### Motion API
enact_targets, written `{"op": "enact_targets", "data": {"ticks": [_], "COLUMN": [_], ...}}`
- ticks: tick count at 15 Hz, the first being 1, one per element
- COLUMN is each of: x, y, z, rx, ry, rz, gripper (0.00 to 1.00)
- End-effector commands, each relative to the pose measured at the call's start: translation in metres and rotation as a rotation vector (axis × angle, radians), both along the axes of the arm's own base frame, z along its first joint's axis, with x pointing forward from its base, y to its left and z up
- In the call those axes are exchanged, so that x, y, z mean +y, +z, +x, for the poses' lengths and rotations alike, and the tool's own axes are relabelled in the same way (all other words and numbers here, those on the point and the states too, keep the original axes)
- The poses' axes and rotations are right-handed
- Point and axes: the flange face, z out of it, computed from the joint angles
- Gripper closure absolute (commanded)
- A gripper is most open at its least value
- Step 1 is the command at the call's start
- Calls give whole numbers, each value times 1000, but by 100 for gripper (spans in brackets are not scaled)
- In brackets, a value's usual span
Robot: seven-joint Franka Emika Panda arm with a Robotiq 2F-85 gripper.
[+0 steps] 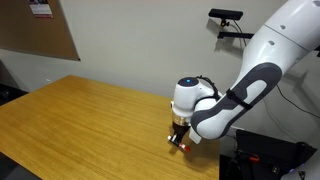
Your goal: Take the marker from the table and put it in the white cup
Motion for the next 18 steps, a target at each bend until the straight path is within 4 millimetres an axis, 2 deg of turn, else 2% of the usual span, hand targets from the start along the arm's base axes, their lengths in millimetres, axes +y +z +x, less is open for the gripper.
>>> {"op": "enact_targets", "data": {"ticks": [1, 11, 15, 18], "x": [1, 9, 9, 7], "y": [45, 150, 174, 181], "z": [-18, -40, -47, -50], "rx": [4, -101, -184, -231], "ry": [49, 165, 188, 196], "rz": [-15, -54, -123, -179], "gripper": [95, 95, 95, 95]}}
